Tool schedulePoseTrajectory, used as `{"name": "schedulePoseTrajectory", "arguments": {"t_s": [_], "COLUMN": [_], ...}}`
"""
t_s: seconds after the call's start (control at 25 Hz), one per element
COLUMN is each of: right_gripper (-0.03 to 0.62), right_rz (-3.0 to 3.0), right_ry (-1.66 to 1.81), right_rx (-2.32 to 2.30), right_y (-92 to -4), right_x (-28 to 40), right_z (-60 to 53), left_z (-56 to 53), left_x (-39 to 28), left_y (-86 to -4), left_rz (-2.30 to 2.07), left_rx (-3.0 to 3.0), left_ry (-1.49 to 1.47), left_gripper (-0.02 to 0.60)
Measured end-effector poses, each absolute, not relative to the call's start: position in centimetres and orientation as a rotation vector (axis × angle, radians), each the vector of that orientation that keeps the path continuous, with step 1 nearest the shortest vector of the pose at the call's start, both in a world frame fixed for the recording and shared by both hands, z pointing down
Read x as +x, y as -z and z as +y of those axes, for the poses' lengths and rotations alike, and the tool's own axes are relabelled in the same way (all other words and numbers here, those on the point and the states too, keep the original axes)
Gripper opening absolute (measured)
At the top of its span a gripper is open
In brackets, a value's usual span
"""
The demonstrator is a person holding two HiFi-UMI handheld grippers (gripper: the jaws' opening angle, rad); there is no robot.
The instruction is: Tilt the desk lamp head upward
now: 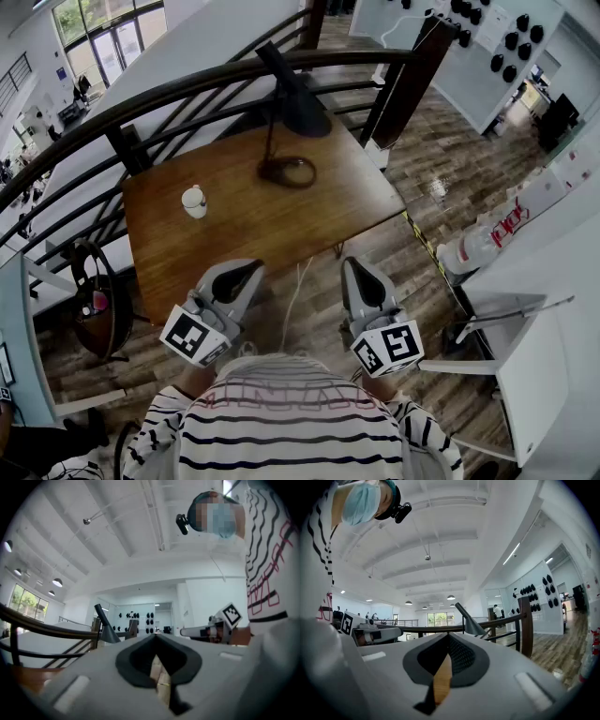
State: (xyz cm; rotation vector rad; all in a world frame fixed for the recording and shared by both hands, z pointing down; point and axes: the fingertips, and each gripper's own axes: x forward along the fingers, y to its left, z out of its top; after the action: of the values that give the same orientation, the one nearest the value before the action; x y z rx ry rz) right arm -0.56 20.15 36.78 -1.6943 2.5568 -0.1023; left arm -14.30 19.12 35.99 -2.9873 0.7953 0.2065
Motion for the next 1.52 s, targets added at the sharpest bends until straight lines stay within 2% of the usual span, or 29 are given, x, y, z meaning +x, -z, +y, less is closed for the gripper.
{"name": "schedulePoseTrajectory", "arguments": {"t_s": [0.64,0.84,0.96,1.28,1.52], "right_gripper": [-0.002,0.04,0.077,0.152,0.19], "right_rz": [2.507,2.543,2.547,2.521,2.517], "right_ry": [0.171,0.186,0.204,0.309,0.329], "right_rx": [-1.512,-1.497,-1.493,-1.484,-1.474], "right_y": [-36.7,-37.9,-39.1,-41.4,-41.3], "right_x": [3.6,5.4,6.6,9.8,9.9], "right_z": [21.1,21.4,21.4,20.0,16.0], "left_z": [20.3,20.8,20.9,19.4,15.0], "left_x": [-10.4,-8.5,-7.7,-5.3,-5.1], "left_y": [-37.3,-38.3,-39.6,-41.2,-41.0], "left_rz": [0.877,0.935,0.989,1.093,1.082], "left_rx": [-2.982,-2.971,-2.976,-2.988,-2.984], "left_ry": [-0.2,-0.187,-0.194,-0.171,-0.167], "left_gripper": [0.002,0.002,0.065,0.145,0.167]}}
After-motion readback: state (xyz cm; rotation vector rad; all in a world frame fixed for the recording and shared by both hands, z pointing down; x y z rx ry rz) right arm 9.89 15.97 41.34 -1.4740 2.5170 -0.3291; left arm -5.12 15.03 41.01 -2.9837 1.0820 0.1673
